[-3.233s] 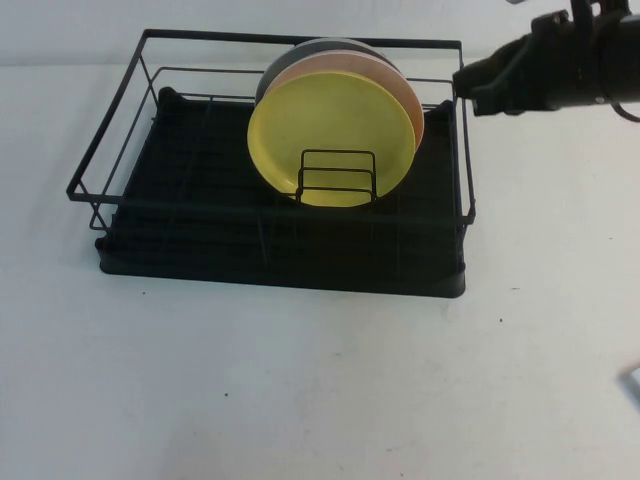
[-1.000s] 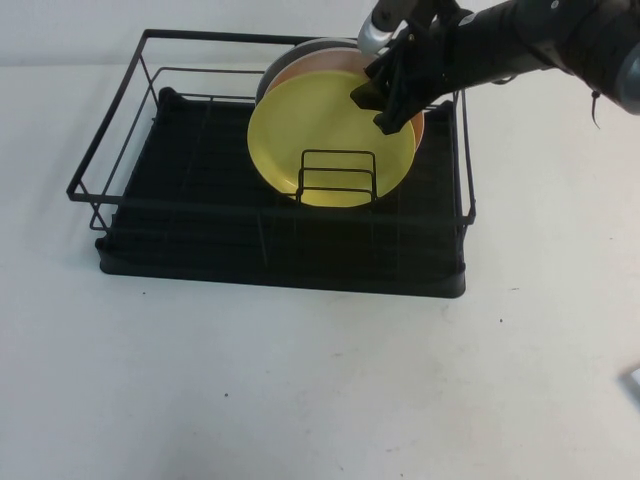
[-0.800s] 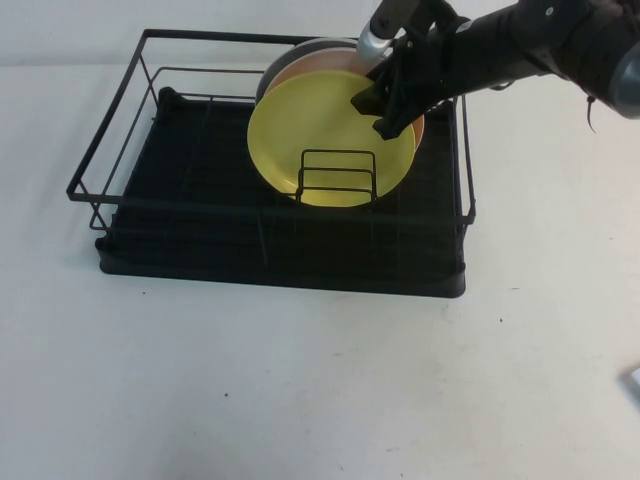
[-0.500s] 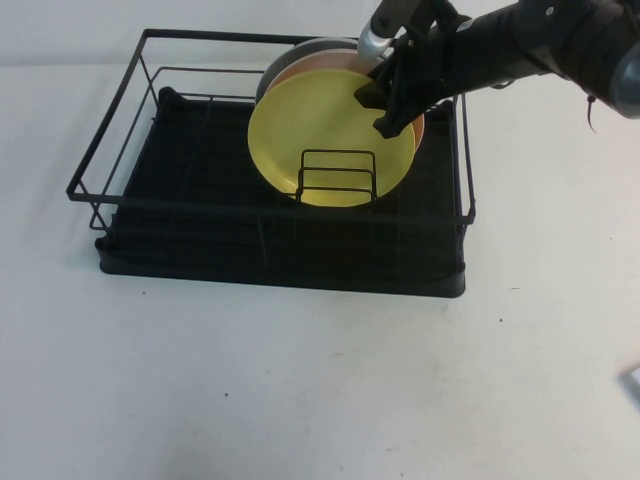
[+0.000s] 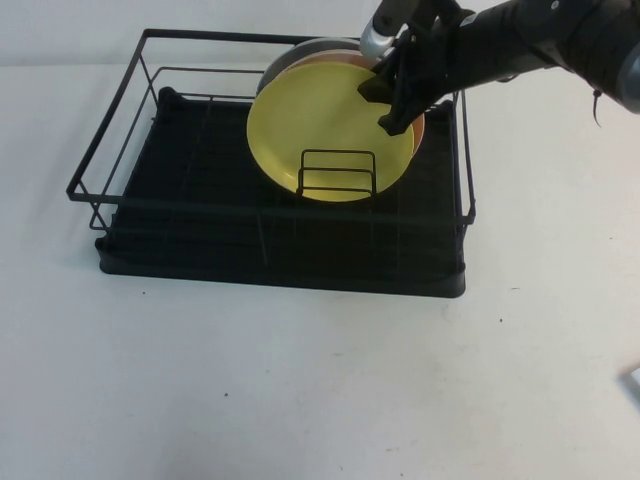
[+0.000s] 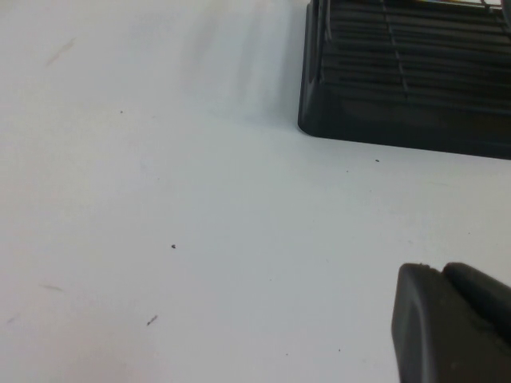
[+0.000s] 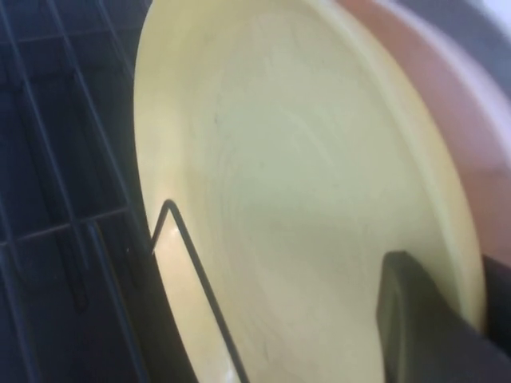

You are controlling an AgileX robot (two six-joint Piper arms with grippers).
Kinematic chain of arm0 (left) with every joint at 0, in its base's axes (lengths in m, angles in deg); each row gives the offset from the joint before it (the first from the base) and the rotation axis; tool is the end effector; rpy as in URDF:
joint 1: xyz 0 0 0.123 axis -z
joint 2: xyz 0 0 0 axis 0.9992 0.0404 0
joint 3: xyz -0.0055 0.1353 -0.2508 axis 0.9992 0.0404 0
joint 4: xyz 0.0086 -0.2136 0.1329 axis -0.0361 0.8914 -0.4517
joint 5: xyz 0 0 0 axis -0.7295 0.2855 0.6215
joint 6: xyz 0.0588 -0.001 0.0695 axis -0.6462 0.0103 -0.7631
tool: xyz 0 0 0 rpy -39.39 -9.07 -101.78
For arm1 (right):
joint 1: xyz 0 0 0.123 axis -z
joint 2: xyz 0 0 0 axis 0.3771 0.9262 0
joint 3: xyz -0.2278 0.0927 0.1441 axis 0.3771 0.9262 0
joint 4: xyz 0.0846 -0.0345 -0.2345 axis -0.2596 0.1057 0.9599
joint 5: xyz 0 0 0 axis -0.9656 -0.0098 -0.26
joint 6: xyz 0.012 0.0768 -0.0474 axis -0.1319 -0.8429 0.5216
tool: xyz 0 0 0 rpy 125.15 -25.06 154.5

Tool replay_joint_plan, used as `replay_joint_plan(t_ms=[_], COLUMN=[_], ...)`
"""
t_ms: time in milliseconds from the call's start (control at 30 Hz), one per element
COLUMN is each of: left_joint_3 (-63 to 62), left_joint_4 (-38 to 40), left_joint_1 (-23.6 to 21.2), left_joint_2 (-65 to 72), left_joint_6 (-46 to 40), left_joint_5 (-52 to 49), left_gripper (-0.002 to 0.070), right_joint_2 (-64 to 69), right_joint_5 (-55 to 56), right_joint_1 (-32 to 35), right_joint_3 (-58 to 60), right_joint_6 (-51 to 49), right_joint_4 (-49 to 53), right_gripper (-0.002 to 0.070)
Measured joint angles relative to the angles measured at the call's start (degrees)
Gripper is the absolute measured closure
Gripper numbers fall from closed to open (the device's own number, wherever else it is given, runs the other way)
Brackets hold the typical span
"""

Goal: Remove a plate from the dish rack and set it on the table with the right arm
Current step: Grasp the plate from the shelf, then place the plate from the table

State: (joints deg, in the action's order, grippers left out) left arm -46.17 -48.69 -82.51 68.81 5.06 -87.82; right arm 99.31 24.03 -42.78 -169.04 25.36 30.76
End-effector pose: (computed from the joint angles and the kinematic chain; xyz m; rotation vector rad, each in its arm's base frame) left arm 0.0533 -0.0024 0.1743 0.0801 1.8433 -0.0264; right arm 0.4560 0.2091 0.2960 -1.2382 1.7893 0.2732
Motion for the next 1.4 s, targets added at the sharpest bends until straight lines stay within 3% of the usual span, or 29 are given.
replay_joint_plan(t_ms=[467,800,1100,1233,1400], left_joint_3=[0.0,0.0,0.0,0.0,0.0], left_joint_4=[0.0,0.0,0.0,0.0,0.0], left_joint_1=[0.0,0.0,0.0,0.0,0.0], left_joint_2=[0.0,0.0,0.0,0.0,0.0], left_joint_6=[0.0,0.0,0.0,0.0,0.0], left_joint_5=[0.0,0.0,0.0,0.0,0.0], left_gripper=[0.0679,0.0679,0.0679,0.0679,0.0679], right_joint_2=[-14.55,-26.93,-44.87,-49.96,-50.93], right_joint_5=[-8.66,-14.83,-9.64,-5.75,5.61], right_joint_1=[0.11,0.03,0.03,-0.62,-5.94], right_joint_3=[-0.09,2.06,26.09,41.45,58.44], right_joint_6=[-4.4,-28.83,-46.06,-48.21,-48.62], right_joint_4=[-0.23,11.43,10.9,4.37,-3.49], right_gripper=[0.0608,0.0608,0.0608,0.0608,0.0608])
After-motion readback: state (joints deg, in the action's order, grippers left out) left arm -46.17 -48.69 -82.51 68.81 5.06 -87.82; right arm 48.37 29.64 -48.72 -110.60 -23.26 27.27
